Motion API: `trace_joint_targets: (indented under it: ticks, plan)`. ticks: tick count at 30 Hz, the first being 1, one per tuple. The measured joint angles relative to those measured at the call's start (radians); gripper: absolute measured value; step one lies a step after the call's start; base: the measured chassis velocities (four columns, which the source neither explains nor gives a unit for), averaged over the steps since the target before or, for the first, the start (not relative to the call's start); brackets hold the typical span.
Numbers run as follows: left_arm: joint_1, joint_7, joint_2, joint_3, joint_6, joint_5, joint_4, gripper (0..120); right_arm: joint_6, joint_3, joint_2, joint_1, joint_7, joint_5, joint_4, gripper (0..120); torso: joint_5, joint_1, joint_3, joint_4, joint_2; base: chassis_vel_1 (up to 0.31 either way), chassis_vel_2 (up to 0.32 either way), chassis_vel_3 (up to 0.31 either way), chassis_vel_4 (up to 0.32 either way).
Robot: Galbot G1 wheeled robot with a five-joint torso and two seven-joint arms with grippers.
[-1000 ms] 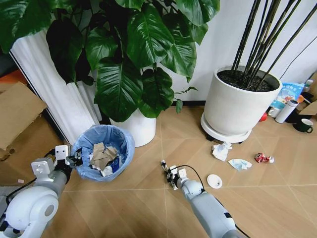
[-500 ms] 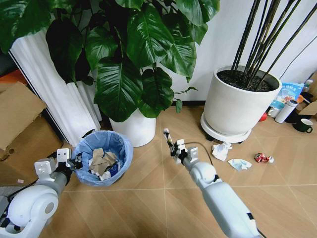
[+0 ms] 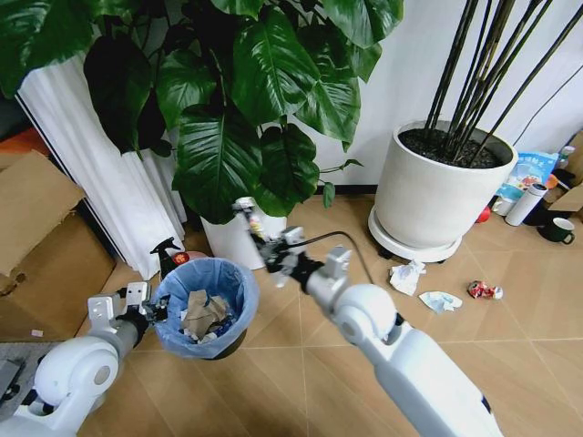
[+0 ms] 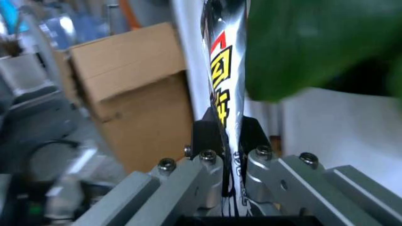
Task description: Pick up the trash bin and place the garbage on the floor into it.
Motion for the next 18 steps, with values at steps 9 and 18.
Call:
trace_joint_targets:
  ticks: [9, 18]
  plan:
    - [0.0, -0.001, -0.012, -0.004, -0.001, -0.001, -0.005, 0, -0.027, -0.113, 0.019, 0.06, 0.019, -0.003, -0.041, 8, 0.0, 0.0, 0.0, -0.0001, 0.0, 0.0, 0.0, 0.0, 0.0]
    - [-0.002, -0.004, -0.02, -0.018, -0.01, -0.001, -0.01, 0, -0.031, -0.138, 0.027, 0.066, 0.041, -0.028, -0.074, 39, 0.0001, 0.0, 0.0, -0.0001, 0.0, 0.0, 0.0, 0.0, 0.0]
